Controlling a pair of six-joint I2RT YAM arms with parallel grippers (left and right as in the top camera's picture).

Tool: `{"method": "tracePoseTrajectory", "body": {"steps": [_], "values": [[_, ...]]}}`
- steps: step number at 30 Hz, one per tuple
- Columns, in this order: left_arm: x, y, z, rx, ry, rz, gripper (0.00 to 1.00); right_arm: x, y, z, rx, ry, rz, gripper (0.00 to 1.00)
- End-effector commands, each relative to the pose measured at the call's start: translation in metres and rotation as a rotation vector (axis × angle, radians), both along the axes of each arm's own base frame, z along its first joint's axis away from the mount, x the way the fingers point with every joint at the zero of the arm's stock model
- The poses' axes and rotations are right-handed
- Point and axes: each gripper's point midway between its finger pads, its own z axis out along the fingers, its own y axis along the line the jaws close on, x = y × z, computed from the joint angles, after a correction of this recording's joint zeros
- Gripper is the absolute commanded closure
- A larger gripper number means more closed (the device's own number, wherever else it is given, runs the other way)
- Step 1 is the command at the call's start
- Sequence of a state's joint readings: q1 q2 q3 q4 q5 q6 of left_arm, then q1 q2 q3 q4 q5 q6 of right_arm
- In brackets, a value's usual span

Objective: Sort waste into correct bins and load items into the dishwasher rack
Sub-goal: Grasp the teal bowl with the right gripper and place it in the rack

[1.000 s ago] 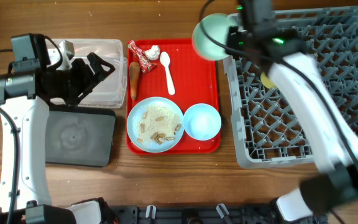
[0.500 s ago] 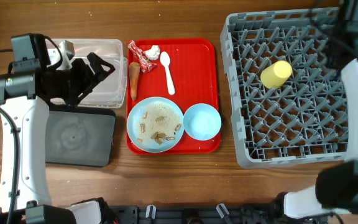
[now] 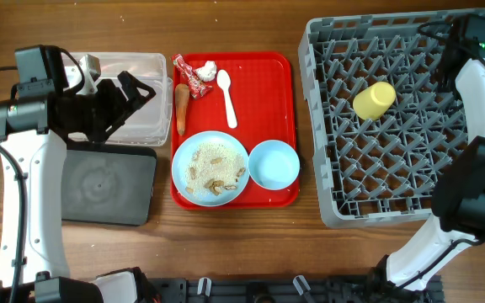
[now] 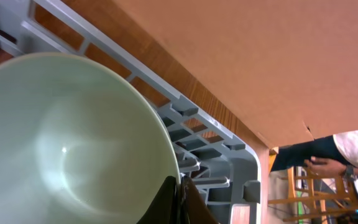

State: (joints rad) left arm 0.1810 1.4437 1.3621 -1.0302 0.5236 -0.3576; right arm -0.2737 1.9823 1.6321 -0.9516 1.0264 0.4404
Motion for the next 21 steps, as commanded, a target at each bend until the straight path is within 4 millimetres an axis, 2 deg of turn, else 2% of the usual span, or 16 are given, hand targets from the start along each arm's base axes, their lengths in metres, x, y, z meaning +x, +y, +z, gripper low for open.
{"method": "tracePoseTrajectory", "body": {"steps": [1, 10, 13, 14, 15, 16, 17, 21], "values": [[0.0, 0.002, 0.001, 0.003, -0.004, 0.004, 0.0, 0.017, 0.019, -0.011, 0.03, 0.038, 0.084, 0.96], [0.0, 0.002, 0.001, 0.003, -0.004, 0.004, 0.0, 0.06, 0.075, -0.007, 0.014, 0.1, 0.31, 0.96], [0.0, 0.002, 0.001, 0.003, -0.004, 0.004, 0.0, 0.073, 0.111, -0.01, 0.025, 0.165, 0.433, 0.95], [0.0, 0.002, 0.001, 0.003, -0.004, 0.004, 0.0, 0.076, 0.124, -0.008, 0.02, 0.168, 0.461, 0.78], [0.0, 0.002, 0.001, 0.003, -0.004, 0.004, 0.0, 0.082, 0.159, 0.004, 0.003, 0.153, 0.539, 0.42], [0.0, 0.002, 0.001, 0.003, -0.004, 0.004, 0.0, 0.085, 0.204, 0.028, -0.011, 0.099, 0.64, 0.32], [0.0, 0.002, 0.001, 0.003, -0.004, 0.004, 0.0, 0.083, 0.23, 0.04, -0.014, 0.073, 0.697, 0.28], [0.0, 0.002, 0.001, 0.003, -0.004, 0.004, 0.0, 0.08, 0.271, 0.043, 0.034, 0.059, 0.806, 0.26]]}}
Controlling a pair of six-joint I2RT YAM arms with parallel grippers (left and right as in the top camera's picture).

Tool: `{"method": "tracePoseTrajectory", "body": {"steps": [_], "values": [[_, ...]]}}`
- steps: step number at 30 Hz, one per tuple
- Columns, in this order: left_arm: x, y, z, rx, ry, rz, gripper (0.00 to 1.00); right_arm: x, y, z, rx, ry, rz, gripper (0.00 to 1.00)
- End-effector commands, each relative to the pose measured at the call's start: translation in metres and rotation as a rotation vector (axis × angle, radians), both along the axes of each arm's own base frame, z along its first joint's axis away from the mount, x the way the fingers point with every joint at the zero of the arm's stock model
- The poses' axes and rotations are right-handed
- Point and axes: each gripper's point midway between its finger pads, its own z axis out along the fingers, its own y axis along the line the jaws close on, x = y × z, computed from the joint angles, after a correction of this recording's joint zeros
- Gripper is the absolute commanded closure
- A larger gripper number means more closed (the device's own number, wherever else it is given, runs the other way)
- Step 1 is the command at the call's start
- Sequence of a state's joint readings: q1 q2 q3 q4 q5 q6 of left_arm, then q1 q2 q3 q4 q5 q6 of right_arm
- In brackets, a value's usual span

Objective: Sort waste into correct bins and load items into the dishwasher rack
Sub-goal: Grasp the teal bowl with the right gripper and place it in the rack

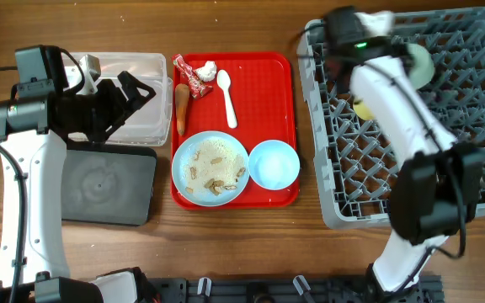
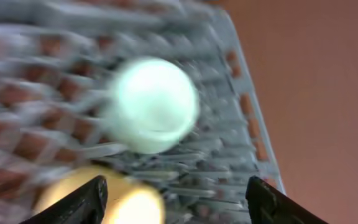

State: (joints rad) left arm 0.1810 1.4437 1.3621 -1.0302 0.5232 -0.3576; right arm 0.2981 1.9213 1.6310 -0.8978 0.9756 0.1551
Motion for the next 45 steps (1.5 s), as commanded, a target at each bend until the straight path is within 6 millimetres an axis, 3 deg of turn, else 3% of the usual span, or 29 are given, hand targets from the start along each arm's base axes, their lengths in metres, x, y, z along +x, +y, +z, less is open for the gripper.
{"method": "tracePoseTrajectory", "body": {"steps": [1, 3, 7, 11, 16, 20, 26, 27, 29, 30, 32, 33, 35, 36, 37, 39, 41, 45], "values": [[0.0, 0.002, 0.001, 0.002, -0.004, 0.004, 0.0, -0.004, 0.045, 0.019, 0.104, -0.043, 0.117, 0.25], [0.0, 0.002, 0.001, 0.002, -0.004, 0.004, 0.0, -0.004, 0.08, 0.007, 0.207, -0.016, 0.208, 0.25], [0.0, 0.002, 0.001, 0.002, -0.004, 0.004, 0.0, -0.017, 0.172, -0.036, 0.651, 0.151, 0.442, 0.28], [0.0, 0.002, 0.001, 0.002, -0.004, 0.004, 0.0, -0.046, 0.219, -0.067, 0.835, 0.384, 0.67, 0.38], [0.0, 0.002, 0.001, 0.002, -0.004, 0.004, 0.0, -0.09, 0.206, -0.092, 0.82, 0.613, 0.636, 0.33], [0.0, 0.002, 0.001, 0.002, -0.004, 0.004, 0.0, -0.131, 0.193, -0.13, 0.814, 0.788, 0.64, 0.35], [0.0, 0.002, 0.001, 0.002, -0.004, 0.004, 0.0, -0.131, 0.192, -0.169, 0.852, 0.705, 0.569, 0.45], [0.0, 0.002, 0.001, 0.002, -0.004, 0.004, 0.0, -0.129, 0.188, -0.176, 0.841, 0.683, 0.541, 0.5], [0.0, 0.002, 0.001, 0.002, -0.004, 0.004, 0.0, -0.129, 0.183, -0.185, 0.828, 0.661, 0.514, 0.81], [0.0, 0.002, 0.001, 0.002, -0.004, 0.004, 0.0, -0.129, 0.183, -0.185, 0.826, 0.658, 0.513, 0.92], [0.0, 0.002, 0.001, 0.002, -0.004, 0.004, 0.0, -0.121, 0.188, -0.175, 0.837, 0.621, 0.523, 0.96], [0.0, 0.002, 0.001, 0.002, -0.004, 0.004, 0.0, -0.112, 0.192, -0.161, 0.849, 0.574, 0.53, 0.96], [0.0, 0.002, 0.001, 0.002, -0.004, 0.004, 0.0, -0.091, 0.2, -0.117, 0.868, 0.454, 0.584, 0.96], [0.0, 0.002, 0.001, 0.002, -0.004, 0.004, 0.0, -0.078, 0.201, -0.083, 0.862, 0.351, 0.6, 0.96], [0.0, 0.002, 0.001, 0.003, -0.004, 0.004, 0.0, -0.069, 0.191, -0.059, 0.825, 0.258, 0.572, 0.96], [0.0, 0.002, 0.001, 0.003, -0.004, 0.004, 0.0, -0.055, 0.151, -0.013, 0.691, 0.046, 0.446, 0.96], [0.0, 0.002, 0.001, 0.002, -0.004, 0.004, 0.0, -0.048, 0.088, 0.031, 0.504, -0.175, 0.247, 0.96], [0.0, 0.002, 0.001, 0.003, -0.004, 0.004, 0.0, -0.059, -0.03, 0.077, 0.181, -0.403, -0.12, 0.95]]}}
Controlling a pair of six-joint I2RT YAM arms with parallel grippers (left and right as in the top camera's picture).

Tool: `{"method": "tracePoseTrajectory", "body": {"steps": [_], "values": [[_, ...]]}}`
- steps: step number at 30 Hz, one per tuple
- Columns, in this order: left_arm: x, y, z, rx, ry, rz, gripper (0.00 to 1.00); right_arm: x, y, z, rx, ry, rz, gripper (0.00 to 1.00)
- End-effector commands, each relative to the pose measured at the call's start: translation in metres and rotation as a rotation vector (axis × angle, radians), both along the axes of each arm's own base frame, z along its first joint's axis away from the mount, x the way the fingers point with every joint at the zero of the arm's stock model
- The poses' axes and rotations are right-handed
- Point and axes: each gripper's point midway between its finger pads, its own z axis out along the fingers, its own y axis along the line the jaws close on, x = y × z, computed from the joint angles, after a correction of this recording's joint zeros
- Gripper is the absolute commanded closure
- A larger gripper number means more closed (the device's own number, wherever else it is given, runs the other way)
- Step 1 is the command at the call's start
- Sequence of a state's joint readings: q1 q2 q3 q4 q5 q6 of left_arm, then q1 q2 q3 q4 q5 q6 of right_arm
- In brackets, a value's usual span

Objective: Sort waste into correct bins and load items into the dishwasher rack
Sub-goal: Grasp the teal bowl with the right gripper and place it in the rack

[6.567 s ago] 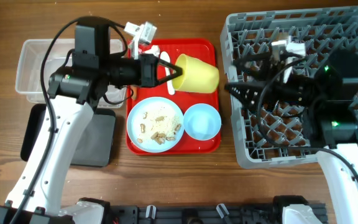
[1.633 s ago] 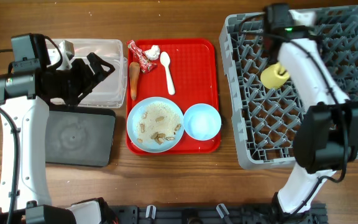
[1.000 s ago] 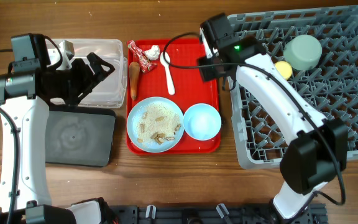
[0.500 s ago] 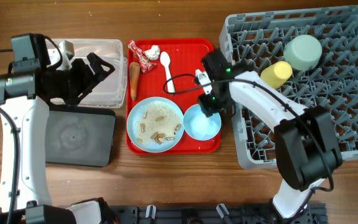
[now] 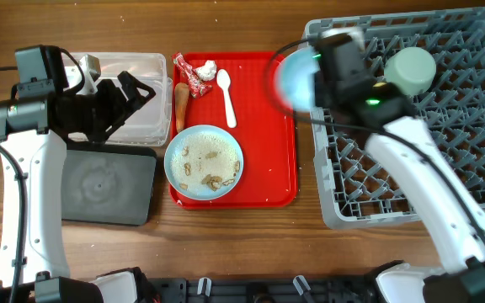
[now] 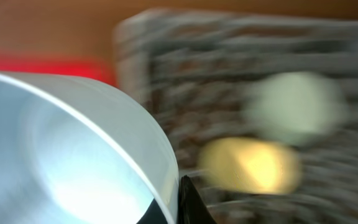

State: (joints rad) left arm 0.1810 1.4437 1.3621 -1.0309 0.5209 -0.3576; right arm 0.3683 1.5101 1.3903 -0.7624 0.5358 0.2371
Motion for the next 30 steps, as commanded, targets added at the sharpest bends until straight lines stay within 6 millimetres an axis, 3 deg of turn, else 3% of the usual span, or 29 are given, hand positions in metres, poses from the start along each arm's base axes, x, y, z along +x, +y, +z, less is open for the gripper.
{"method": "tracePoseTrajectory", "body": {"steps": [1, 2, 7, 8, 12, 20, 30], "values": [[0.0, 0.001, 0.001, 0.001, -0.005, 0.003, 0.0, -0.015, -0.129, 0.037, -0.302, -0.162, -0.538, 0.96], [0.0, 0.001, 0.001, 0.001, -0.005, 0.003, 0.0, -0.019, -0.159, 0.041, -0.338, -0.181, -0.642, 0.96], [0.0, 0.001, 0.001, 0.001, -0.005, 0.003, 0.0, -0.03, -0.25, 0.03, -0.408, -0.153, -0.872, 0.96], [0.0, 0.001, 0.001, 0.001, -0.005, 0.002, 0.0, -0.037, -0.281, 0.026, -0.484, -0.073, -0.896, 0.96], [0.0, 0.001, 0.001, 0.001, -0.005, 0.003, 0.0, -0.059, -0.328, 0.002, -0.562, 0.076, -0.976, 0.96], [0.0, 0.001, 0.001, 0.001, -0.005, 0.003, 0.0, -0.061, -0.34, -0.042, -0.649, 0.258, -0.958, 0.96], [0.0, 0.001, 0.001, 0.001, -0.005, 0.003, 0.0, -0.016, -0.274, -0.055, -0.754, 0.27, -0.775, 0.96]]}}
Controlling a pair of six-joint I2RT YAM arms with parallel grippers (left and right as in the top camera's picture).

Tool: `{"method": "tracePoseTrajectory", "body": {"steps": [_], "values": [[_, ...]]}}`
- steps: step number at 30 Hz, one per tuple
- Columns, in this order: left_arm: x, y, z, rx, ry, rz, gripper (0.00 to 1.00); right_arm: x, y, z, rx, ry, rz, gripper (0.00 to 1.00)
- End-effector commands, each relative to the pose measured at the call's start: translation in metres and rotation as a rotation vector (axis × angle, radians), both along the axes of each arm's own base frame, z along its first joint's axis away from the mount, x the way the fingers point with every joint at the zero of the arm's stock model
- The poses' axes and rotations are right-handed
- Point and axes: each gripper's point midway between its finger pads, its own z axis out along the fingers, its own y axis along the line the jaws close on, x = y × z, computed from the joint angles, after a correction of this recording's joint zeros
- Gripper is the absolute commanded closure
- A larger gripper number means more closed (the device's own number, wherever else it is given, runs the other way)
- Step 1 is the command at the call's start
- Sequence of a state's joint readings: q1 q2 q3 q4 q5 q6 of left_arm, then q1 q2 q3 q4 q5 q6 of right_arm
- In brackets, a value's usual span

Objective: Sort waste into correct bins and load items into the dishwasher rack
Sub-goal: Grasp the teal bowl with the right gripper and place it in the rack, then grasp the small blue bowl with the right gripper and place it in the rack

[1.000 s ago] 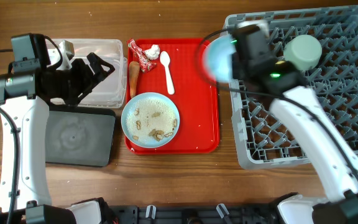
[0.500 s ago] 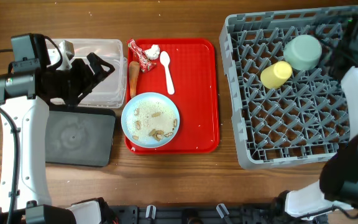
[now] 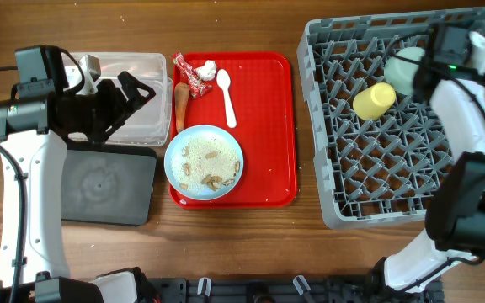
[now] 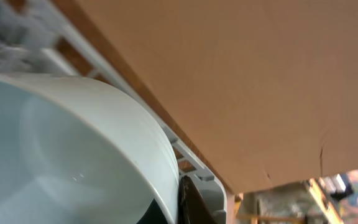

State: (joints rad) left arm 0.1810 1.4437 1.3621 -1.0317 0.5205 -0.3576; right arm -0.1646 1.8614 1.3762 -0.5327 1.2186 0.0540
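Observation:
My right gripper [image 3: 432,66] is at the back right of the grey dishwasher rack [image 3: 394,181]. In the right wrist view it [image 4: 178,202] is shut on the rim of a pale blue bowl [image 4: 73,155], which fills the frame. From overhead, a pale bowl [image 3: 404,67] shows beside the gripper. I cannot tell whether that is the blue bowl or a green one. A yellow cup [image 3: 374,99] lies in the rack. The left gripper [image 3: 133,93] hangs open over a clear plastic container [image 3: 141,126].
The red tray [image 3: 268,126] holds a blue bowl of food scraps [image 3: 205,162], a white spoon [image 3: 226,97], a carrot [image 3: 180,108], a red wrapper [image 3: 194,76] and crumpled foil [image 3: 210,67]. A dark lid [image 3: 108,185] lies in front of the container.
My right gripper held the small blue bowl between the tray and the rack's left edge. It now holds the bowl at the rack's back right corner. The left arm has not moved.
First my right gripper was shut on a green bowl at the rack's back right, with the small blue bowl on the tray. Then it was open, the green bowl left in the rack. Later it held the blue bowl off the tray, now at the rack's back.

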Motion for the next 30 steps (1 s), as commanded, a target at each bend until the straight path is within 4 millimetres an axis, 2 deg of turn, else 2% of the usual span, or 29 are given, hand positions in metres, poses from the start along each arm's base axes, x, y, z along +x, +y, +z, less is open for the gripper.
{"method": "tracePoseTrajectory", "body": {"steps": [1, 4, 6, 9, 12, 16, 19, 24, 30], "values": [[0.0, 0.001, 0.001, 0.0, -0.006, 0.002, 0.0, 0.01, 0.019, -0.017, -0.052, 0.121, 0.037, 0.96], [0.0, 0.001, 0.001, 0.001, -0.006, 0.003, 0.0, 0.012, 0.034, -0.025, -0.075, 0.171, 0.066, 0.96], [0.0, 0.001, 0.001, 0.0, -0.006, 0.003, 0.0, 0.012, 0.032, -0.022, -0.087, 0.155, 0.055, 0.96], [0.0, 0.001, 0.001, 0.001, -0.006, 0.003, 0.0, 0.005, 0.018, -0.011, -0.111, 0.115, 0.006, 0.96], [0.0, 0.001, 0.001, 0.0, -0.006, 0.002, 0.0, -0.006, -0.004, -0.002, -0.1, 0.063, -0.048, 0.96], [0.0, 0.001, 0.001, 0.001, -0.006, 0.003, 0.0, -0.022, -0.034, -0.002, -0.057, 0.036, -0.103, 0.96], [0.0, 0.001, 0.001, 0.001, -0.006, 0.003, 0.0, -0.026, -0.041, -0.009, -0.02, 0.047, -0.102, 0.96], [0.0, 0.001, 0.001, 0.0, -0.006, 0.002, 0.0, -0.021, -0.033, -0.019, 0.008, 0.072, -0.063, 0.96], [0.0, 0.001, 0.001, 0.0, -0.006, 0.002, 0.0, 0.004, 0.008, -0.028, 0.034, 0.089, 0.061, 0.95]]}}
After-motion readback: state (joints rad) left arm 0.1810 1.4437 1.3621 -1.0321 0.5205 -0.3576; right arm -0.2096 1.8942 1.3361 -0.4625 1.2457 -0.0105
